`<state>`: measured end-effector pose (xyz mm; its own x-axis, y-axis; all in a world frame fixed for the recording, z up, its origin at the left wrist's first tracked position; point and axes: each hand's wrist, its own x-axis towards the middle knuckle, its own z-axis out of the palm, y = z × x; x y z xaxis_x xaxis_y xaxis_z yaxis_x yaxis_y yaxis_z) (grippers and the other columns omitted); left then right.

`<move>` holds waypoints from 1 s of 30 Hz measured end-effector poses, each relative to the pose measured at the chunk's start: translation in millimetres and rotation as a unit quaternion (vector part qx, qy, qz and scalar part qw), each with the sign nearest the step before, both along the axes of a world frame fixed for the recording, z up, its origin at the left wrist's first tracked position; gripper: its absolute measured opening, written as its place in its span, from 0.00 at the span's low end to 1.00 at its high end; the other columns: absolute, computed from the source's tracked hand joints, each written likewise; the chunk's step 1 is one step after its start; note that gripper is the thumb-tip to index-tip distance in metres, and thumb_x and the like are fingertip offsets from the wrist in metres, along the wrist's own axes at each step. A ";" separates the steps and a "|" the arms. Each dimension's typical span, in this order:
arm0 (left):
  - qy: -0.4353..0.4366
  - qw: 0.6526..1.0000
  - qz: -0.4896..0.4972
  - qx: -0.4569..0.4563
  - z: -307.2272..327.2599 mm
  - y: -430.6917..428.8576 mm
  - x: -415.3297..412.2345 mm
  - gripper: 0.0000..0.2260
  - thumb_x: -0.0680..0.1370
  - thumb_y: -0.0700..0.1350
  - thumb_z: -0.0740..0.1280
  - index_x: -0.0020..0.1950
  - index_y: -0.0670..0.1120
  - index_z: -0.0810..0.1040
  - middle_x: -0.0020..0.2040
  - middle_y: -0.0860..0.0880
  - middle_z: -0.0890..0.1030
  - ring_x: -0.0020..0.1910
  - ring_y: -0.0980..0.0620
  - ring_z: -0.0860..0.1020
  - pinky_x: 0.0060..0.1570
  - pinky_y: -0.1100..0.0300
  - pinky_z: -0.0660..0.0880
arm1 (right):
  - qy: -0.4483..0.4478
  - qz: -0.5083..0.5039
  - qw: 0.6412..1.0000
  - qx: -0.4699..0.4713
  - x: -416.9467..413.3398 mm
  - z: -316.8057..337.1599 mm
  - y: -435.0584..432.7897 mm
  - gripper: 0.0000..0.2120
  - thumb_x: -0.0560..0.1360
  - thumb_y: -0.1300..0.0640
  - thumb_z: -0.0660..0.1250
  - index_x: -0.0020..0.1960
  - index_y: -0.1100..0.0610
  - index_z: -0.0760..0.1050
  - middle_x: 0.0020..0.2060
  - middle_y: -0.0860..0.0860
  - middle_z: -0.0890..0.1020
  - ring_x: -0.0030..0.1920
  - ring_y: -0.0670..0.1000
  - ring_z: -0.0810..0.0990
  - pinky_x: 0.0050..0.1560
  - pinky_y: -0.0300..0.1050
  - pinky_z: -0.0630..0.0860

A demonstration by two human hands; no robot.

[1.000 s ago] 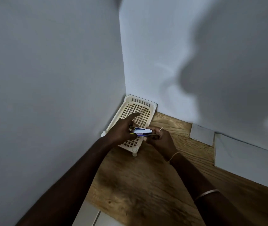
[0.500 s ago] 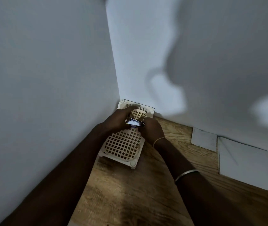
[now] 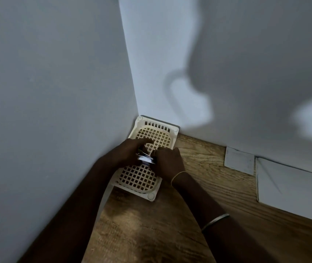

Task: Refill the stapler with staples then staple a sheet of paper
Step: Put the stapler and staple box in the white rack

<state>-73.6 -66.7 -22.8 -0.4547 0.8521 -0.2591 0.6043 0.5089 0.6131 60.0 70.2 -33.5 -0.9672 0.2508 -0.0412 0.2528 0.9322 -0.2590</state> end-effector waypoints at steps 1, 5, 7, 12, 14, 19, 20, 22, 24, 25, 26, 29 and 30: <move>0.001 1.000 0.001 -0.001 -1.6 -0.7 0.4 0.39 0.70 0.35 0.78 0.77 0.52 0.68 0.59 0.47 0.83 0.53 0.55 0.81 0.44 0.79 0.73 | 0.002 -0.001 1.000 0.003 0.3 0.0 -1.1 0.11 0.74 0.43 0.69 0.49 0.49 0.81 0.46 0.50 0.83 0.50 0.55 0.82 0.54 0.53 0.70; 0.003 1.000 0.003 0.003 -2.7 -2.8 -0.5 0.40 0.69 0.35 0.80 0.77 0.51 0.69 0.59 0.47 0.84 0.52 0.58 0.80 0.43 0.80 0.72 | 0.004 -0.015 1.000 0.007 0.5 2.3 -0.6 0.12 0.74 0.42 0.69 0.50 0.49 0.82 0.45 0.50 0.84 0.48 0.54 0.83 0.53 0.52 0.72; -0.004 1.000 0.006 0.002 -1.0 -3.4 -2.2 0.38 0.69 0.37 0.80 0.76 0.52 0.70 0.60 0.48 0.84 0.50 0.60 0.80 0.42 0.80 0.72 | 0.010 -0.030 0.999 0.003 0.9 4.7 1.6 0.13 0.74 0.41 0.69 0.50 0.48 0.83 0.44 0.50 0.84 0.47 0.54 0.83 0.52 0.51 0.73; 0.048 0.998 0.034 0.013 11.7 9.1 -9.3 0.23 0.69 0.39 0.79 0.63 0.49 0.82 0.58 0.49 0.85 0.51 0.58 0.80 0.40 0.81 0.69 | 0.045 -0.079 0.996 -0.007 -8.0 13.0 9.3 0.10 0.74 0.45 0.69 0.49 0.49 0.83 0.44 0.49 0.84 0.48 0.54 0.82 0.50 0.49 0.73; 0.067 0.997 0.041 0.012 16.0 19.9 -12.9 0.19 0.69 0.37 0.78 0.59 0.47 0.84 0.55 0.48 0.86 0.51 0.54 0.82 0.40 0.80 0.67 | 0.053 -0.094 0.994 0.007 -15.9 16.9 14.3 0.10 0.73 0.46 0.70 0.48 0.50 0.84 0.44 0.50 0.83 0.49 0.55 0.82 0.50 0.49 0.76; 0.074 0.997 0.022 0.006 14.8 46.1 -13.0 0.17 0.71 0.34 0.76 0.59 0.42 0.84 0.56 0.44 0.85 0.54 0.47 0.83 0.49 0.66 0.75 | 0.038 -0.120 0.991 0.042 -26.4 17.0 22.2 0.12 0.73 0.47 0.69 0.51 0.53 0.84 0.50 0.53 0.83 0.52 0.58 0.81 0.50 0.50 0.77; 0.082 0.997 0.012 0.006 13.7 50.2 -12.5 0.17 0.71 0.34 0.76 0.59 0.41 0.84 0.57 0.43 0.84 0.54 0.46 0.83 0.52 0.61 0.76 | 0.032 -0.124 0.991 0.047 -26.8 14.9 23.5 0.12 0.74 0.47 0.69 0.51 0.53 0.84 0.51 0.53 0.82 0.52 0.58 0.81 0.51 0.51 0.76; 0.097 0.995 -0.001 0.009 10.6 53.2 -12.8 0.16 0.71 0.37 0.78 0.58 0.41 0.84 0.57 0.41 0.82 0.55 0.43 0.81 0.55 0.55 0.77 | 0.021 -0.125 0.991 0.049 -27.2 9.8 24.4 0.12 0.75 0.47 0.69 0.52 0.53 0.83 0.52 0.54 0.82 0.54 0.59 0.80 0.53 0.51 0.75; 0.098 0.995 -0.003 0.017 6.6 53.4 -14.0 0.16 0.70 0.37 0.78 0.57 0.41 0.85 0.58 0.40 0.81 0.56 0.42 0.80 0.56 0.51 0.77 | 0.015 -0.121 0.992 0.045 -27.1 5.3 24.2 0.12 0.75 0.48 0.69 0.53 0.53 0.83 0.52 0.54 0.82 0.56 0.59 0.79 0.55 0.52 0.74; 0.098 0.995 -0.002 0.022 4.2 52.8 -14.4 0.16 0.70 0.37 0.78 0.57 0.41 0.85 0.58 0.40 0.80 0.56 0.42 0.80 0.57 0.50 0.77 | 0.016 -0.120 0.992 0.043 -26.6 4.0 23.8 0.11 0.75 0.49 0.69 0.54 0.53 0.83 0.53 0.54 0.82 0.56 0.59 0.78 0.55 0.53 0.73; 0.097 0.995 -0.001 0.026 2.1 52.0 -14.7 0.16 0.70 0.37 0.78 0.57 0.41 0.85 0.59 0.40 0.80 0.56 0.42 0.80 0.57 0.50 0.77 | 0.016 -0.120 0.992 0.043 -26.3 3.1 23.6 0.11 0.75 0.50 0.69 0.54 0.53 0.83 0.53 0.53 0.82 0.57 0.59 0.78 0.56 0.53 0.73; 0.092 0.995 0.003 0.026 0.1 49.8 -15.0 0.20 0.68 0.37 0.79 0.60 0.42 0.84 0.60 0.42 0.79 0.58 0.43 0.80 0.59 0.53 0.77 | 0.015 -0.119 0.992 0.045 -25.7 2.2 23.3 0.12 0.74 0.49 0.70 0.54 0.53 0.83 0.53 0.53 0.82 0.58 0.59 0.77 0.56 0.53 0.73; 0.087 0.996 0.006 0.030 -0.3 49.0 -14.7 0.22 0.68 0.37 0.79 0.62 0.42 0.83 0.63 0.42 0.78 0.60 0.44 0.79 0.61 0.53 0.76 | 0.015 -0.119 0.992 0.041 -24.7 2.8 23.3 0.12 0.74 0.48 0.71 0.54 0.53 0.82 0.54 0.53 0.82 0.58 0.59 0.77 0.56 0.53 0.73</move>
<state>-88.3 -17.8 -23.0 -0.4990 0.8577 -0.1237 0.6977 0.4823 0.5297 35.3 93.5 -30.7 -0.8810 0.4729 0.0160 0.4610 0.8655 -0.1959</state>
